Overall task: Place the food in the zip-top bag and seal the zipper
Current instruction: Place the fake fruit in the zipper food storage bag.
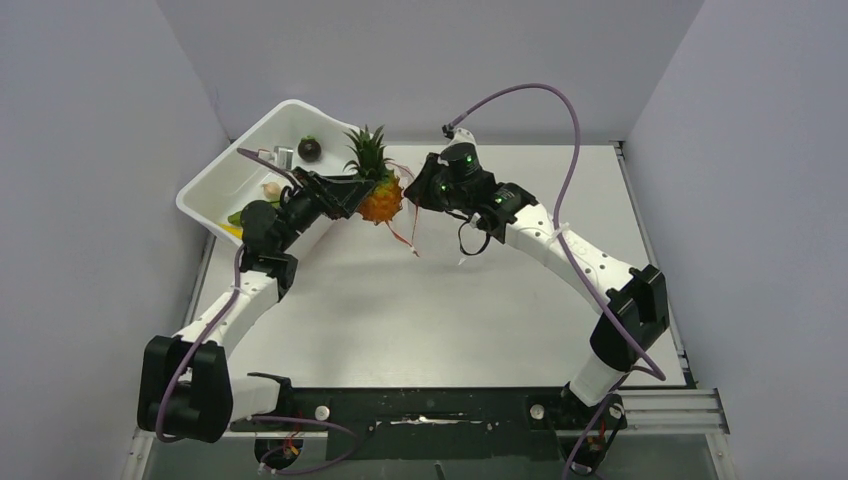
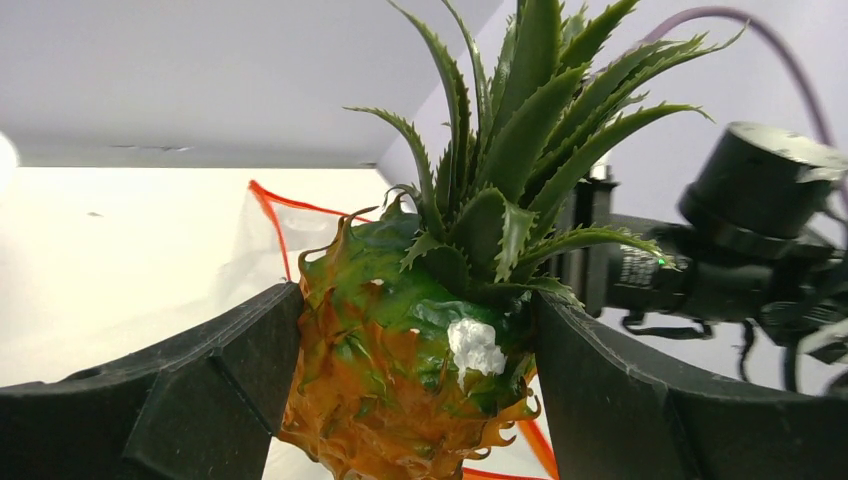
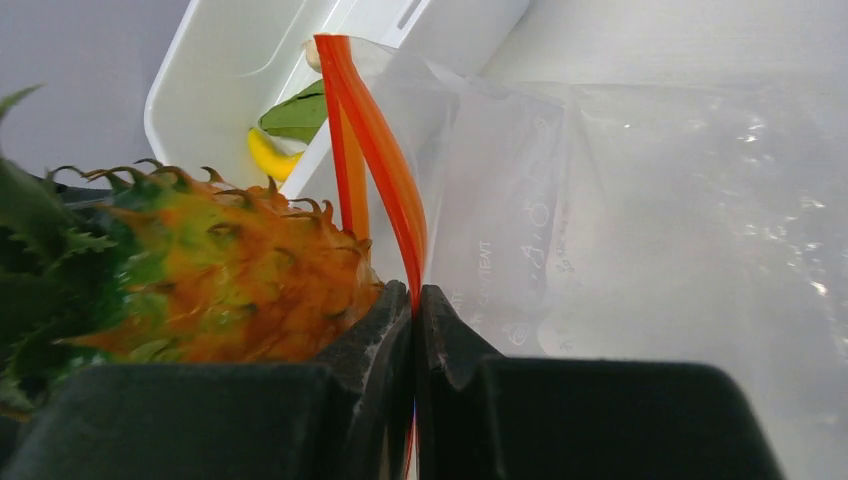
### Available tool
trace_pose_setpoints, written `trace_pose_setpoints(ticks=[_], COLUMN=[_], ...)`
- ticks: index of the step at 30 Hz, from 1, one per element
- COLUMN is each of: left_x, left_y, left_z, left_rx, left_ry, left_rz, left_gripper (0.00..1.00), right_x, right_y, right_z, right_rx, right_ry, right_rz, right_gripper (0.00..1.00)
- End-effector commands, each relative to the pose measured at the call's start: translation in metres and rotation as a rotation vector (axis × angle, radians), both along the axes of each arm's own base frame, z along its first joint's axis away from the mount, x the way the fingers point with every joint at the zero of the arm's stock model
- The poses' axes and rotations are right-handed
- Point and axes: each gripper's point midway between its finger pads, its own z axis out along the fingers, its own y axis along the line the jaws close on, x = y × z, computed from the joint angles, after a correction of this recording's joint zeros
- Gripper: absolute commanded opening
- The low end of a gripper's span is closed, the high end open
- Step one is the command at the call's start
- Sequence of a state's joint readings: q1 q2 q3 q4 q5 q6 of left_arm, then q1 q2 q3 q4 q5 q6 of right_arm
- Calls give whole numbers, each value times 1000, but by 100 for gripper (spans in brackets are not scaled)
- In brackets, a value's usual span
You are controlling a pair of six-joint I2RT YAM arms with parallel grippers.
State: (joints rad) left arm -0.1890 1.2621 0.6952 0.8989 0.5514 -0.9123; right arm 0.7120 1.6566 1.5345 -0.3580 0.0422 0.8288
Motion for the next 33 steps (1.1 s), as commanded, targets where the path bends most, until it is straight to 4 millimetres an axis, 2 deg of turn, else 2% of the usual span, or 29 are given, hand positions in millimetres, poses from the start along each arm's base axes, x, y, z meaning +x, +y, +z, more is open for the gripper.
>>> trace_pose_setpoints(ticks=[1, 5, 8, 14, 20, 21, 25, 29, 33], left_x=[10, 14, 11, -9, -23, -24, -35, -45, -51], left_y=[9, 15, 12, 8, 13, 15, 23, 20, 18], left_z=[7, -1, -1, 33, 59, 55, 66, 79, 83], left_rx=[173, 214, 194, -38, -195, -215, -324, -368, -422], left_ry=[-46, -18, -12, -68, -122, -114, -149, -192, -218], left_rz=[112, 155, 138, 67, 42, 46, 43, 10, -8], left_gripper=[28, 28, 28, 27, 26, 26, 25, 25, 26], right_x=[3, 4, 3, -2, -4, -5, -5, -6, -6], right_y=[-5, -3, 3, 10, 8, 7, 7, 9, 10], right_z=[53, 55, 47, 33, 39, 40, 38, 37, 37], right_rx=[101, 111, 107, 131, 156, 159, 164, 176, 181], right_ry=[-122, -129, -115, -78, -86, -86, -81, -75, -74], right_rz=[-20, -8, 16, 43, 34, 32, 30, 32, 33], right_gripper=[0, 0, 0, 0, 0, 0, 0, 0, 0])
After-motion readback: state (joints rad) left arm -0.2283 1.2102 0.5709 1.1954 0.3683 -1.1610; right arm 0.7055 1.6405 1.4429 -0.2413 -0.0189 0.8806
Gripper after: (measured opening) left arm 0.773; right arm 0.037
